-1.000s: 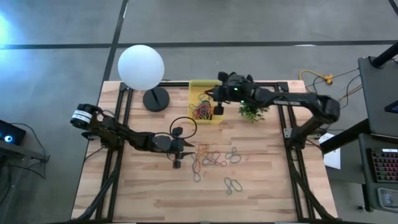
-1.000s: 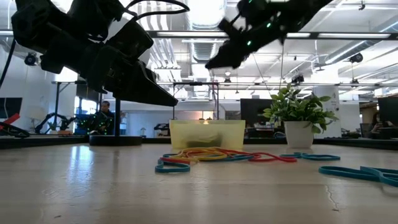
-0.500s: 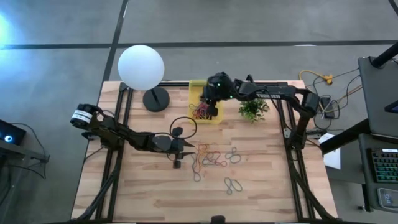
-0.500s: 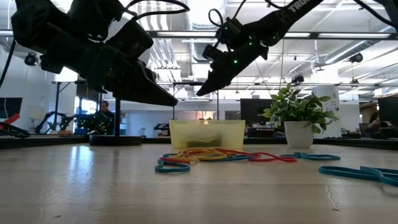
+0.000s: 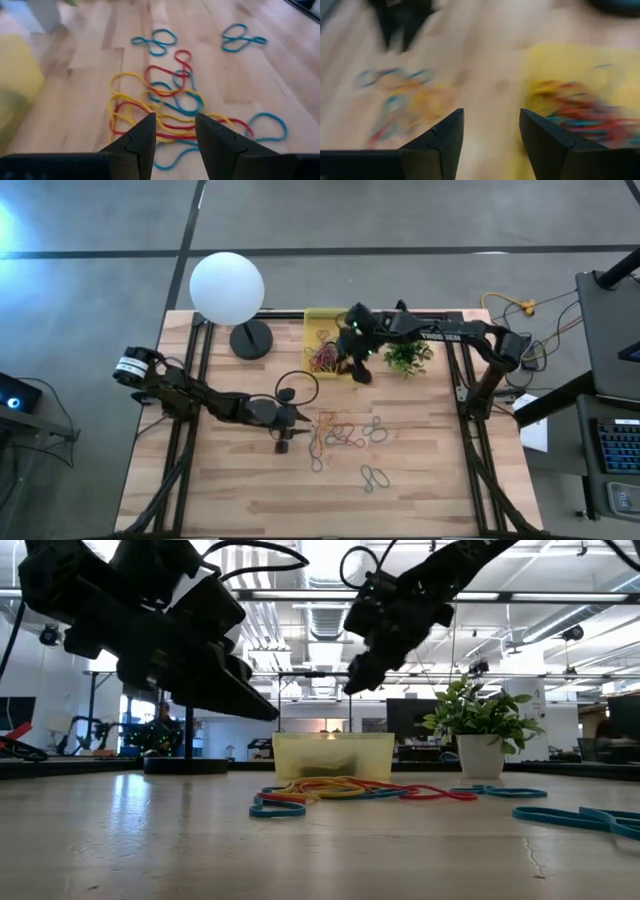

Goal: Pick and place rubber bands into bin
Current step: Put the yellow rubber band into the yellow bin

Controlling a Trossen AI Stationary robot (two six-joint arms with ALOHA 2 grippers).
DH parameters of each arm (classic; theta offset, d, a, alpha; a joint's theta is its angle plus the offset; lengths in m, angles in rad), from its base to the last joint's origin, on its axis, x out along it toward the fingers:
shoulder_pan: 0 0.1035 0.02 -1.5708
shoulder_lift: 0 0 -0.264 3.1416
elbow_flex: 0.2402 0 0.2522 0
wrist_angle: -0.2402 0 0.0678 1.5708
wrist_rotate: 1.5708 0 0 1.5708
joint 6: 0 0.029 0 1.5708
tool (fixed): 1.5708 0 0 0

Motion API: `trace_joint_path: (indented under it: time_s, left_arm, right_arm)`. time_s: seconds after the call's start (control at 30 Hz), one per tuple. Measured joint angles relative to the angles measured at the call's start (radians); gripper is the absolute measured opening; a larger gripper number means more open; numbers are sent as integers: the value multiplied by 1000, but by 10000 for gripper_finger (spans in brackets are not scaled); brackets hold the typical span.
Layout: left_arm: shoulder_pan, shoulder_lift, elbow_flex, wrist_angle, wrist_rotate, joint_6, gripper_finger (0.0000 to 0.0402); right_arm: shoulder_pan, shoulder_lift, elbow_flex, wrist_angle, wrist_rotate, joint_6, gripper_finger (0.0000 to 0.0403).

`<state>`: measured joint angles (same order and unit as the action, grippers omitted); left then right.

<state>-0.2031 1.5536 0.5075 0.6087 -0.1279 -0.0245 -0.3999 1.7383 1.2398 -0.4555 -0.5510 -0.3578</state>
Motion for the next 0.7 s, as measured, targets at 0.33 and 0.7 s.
trace_joint_path:
  time_s: [0.33,0.7]
  left_arm:
    - [3,0,50,-183,-54,-43,121]
    - [30,0,204,-386,-58,31,121]
  right_arm:
    - [209,-110,-243,65,-28,38,166]
    - [430,-285,-554,499,65,245,157]
